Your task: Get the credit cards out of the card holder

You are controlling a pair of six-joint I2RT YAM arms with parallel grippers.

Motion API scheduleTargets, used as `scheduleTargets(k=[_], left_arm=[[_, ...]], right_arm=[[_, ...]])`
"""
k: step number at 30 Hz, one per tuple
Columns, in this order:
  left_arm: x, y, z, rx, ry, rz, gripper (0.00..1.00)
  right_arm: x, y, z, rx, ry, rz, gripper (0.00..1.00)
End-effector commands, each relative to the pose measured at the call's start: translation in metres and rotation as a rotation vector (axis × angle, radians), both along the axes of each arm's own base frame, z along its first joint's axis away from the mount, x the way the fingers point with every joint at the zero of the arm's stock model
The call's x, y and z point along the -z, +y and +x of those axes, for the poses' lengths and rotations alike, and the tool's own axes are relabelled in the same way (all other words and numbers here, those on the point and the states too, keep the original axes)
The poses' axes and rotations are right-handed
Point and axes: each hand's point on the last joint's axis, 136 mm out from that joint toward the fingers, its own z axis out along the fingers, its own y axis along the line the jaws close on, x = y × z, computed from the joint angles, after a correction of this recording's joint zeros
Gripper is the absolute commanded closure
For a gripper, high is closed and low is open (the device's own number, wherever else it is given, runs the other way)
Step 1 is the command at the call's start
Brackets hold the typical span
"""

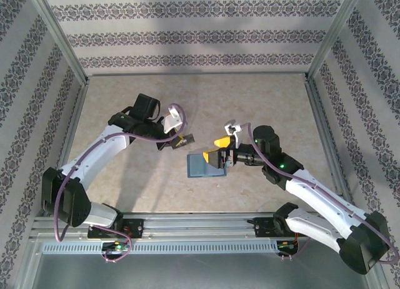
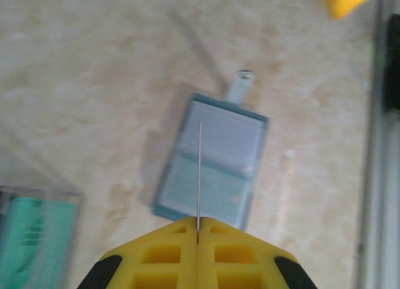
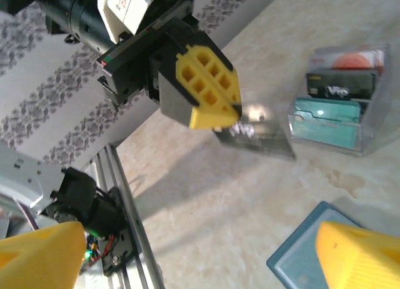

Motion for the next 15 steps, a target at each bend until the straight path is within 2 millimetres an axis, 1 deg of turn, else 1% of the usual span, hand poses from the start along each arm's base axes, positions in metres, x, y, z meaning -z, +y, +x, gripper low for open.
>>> scheduleTargets(k=[1, 8, 15], left_arm=[[-0.001, 0.012, 0.04, -0.034, -0.166, 0.055, 1.0], [0.016, 0.034, 0.071, 0.007, -0.28, 0.109, 1.0], [0.027, 0.046, 0.096, 0.035, -0.305, 0.103, 1.0]], right_arm=[[-0.005, -0.013, 0.017, 0.118, -0.008, -0.02, 0.02], [0.0, -0.027, 0.034, 0.249, 0.021, -0.04, 0.02], [0.002, -0.034, 0.043, 0.315, 0.039, -0.052, 0.02]])
